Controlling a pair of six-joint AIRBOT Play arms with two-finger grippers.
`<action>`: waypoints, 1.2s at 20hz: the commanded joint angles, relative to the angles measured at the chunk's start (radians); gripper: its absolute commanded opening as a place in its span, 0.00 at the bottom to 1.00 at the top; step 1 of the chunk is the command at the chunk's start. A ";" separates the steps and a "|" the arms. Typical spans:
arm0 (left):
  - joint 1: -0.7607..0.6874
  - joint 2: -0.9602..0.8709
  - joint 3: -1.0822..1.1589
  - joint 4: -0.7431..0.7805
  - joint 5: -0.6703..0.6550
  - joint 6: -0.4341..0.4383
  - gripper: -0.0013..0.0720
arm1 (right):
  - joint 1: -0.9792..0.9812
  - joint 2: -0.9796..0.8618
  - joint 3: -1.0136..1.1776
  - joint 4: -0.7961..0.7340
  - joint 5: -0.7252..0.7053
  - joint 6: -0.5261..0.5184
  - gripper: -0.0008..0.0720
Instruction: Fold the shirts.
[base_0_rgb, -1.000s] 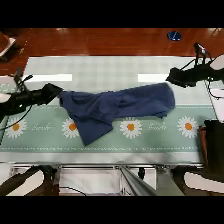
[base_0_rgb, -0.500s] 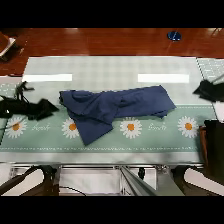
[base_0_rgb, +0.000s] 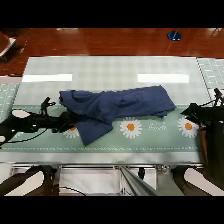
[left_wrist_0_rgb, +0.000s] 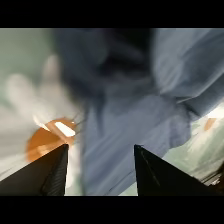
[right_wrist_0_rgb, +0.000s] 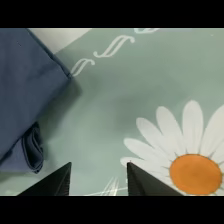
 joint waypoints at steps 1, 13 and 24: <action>-0.131 -0.051 0.002 -0.057 0.138 0.005 0.71 | -0.003 0.003 -0.019 0.048 -0.010 -0.032 0.57; -0.183 -0.128 0.084 -0.056 0.088 0.035 0.04 | -0.003 -0.168 0.006 0.284 -0.070 -0.106 0.57; -0.181 -0.109 0.128 -0.057 0.084 0.035 0.04 | 0.179 -0.392 0.312 0.326 -0.021 -0.069 0.03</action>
